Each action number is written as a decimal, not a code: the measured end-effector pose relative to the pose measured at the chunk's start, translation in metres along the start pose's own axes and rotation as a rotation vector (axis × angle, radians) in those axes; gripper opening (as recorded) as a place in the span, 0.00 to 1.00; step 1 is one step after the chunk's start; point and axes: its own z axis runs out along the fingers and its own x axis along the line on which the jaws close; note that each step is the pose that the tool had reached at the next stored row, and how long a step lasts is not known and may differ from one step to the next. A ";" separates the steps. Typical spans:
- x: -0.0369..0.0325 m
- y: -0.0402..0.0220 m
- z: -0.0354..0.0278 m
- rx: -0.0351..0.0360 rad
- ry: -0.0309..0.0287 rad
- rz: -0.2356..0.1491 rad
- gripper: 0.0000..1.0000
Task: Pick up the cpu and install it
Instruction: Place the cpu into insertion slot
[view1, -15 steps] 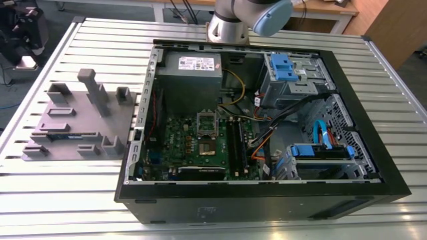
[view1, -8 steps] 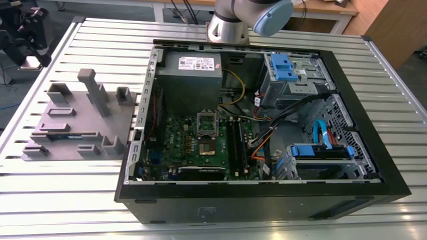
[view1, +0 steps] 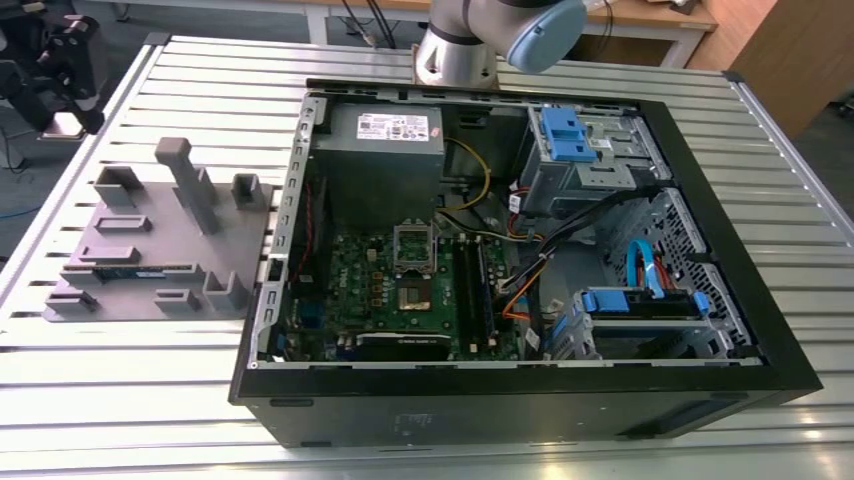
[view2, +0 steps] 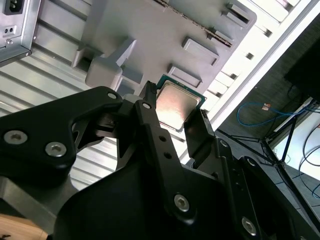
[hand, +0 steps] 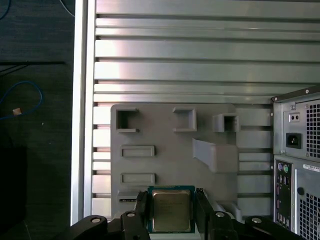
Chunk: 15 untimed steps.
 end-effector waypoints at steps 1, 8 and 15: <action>-0.0003 0.0000 0.0000 0.0000 0.0000 0.000 0.47; -0.0031 0.0000 0.0001 0.0000 0.0000 0.000 0.47; -0.0075 0.0000 0.0002 0.0000 0.0001 0.000 0.47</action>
